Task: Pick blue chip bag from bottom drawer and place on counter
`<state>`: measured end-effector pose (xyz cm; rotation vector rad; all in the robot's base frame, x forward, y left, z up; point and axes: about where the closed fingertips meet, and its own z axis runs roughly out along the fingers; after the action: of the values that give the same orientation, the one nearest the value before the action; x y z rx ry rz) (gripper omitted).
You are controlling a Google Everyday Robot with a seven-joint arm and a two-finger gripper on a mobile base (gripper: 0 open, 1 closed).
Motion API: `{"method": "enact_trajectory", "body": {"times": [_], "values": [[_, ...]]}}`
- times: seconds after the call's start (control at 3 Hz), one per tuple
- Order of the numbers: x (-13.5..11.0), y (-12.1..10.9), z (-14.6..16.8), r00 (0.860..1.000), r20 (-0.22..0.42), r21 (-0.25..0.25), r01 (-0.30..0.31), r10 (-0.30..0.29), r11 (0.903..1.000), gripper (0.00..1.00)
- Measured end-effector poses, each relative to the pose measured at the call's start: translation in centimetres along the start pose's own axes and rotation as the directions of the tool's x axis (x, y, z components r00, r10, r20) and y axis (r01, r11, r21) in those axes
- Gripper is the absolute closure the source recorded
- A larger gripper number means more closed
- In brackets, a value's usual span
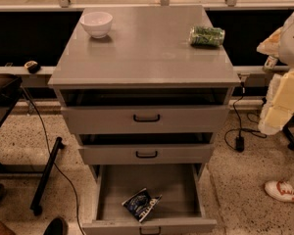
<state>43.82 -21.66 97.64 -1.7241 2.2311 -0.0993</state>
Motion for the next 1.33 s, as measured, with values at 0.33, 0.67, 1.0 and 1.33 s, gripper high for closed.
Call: {"method": "enact_trajectory", "body": {"times": [0.33,0.67,1.0,1.33], "values": [[0.0,0.0,0.0,1.000,0.000,0.000,0.000,0.000,1.0000,0.00],[0.7,0.3,2.5,1.000,0.021,-0.004,-0.021,0.021,0.9998,0.00],[3.7,2.3,6.9,0.998,0.035,0.021,-0.058,0.057,0.9981,0.00],[4.7,2.5,8.7,0.996,0.038,0.048,-0.079,0.078,0.9957,0.00]]}}
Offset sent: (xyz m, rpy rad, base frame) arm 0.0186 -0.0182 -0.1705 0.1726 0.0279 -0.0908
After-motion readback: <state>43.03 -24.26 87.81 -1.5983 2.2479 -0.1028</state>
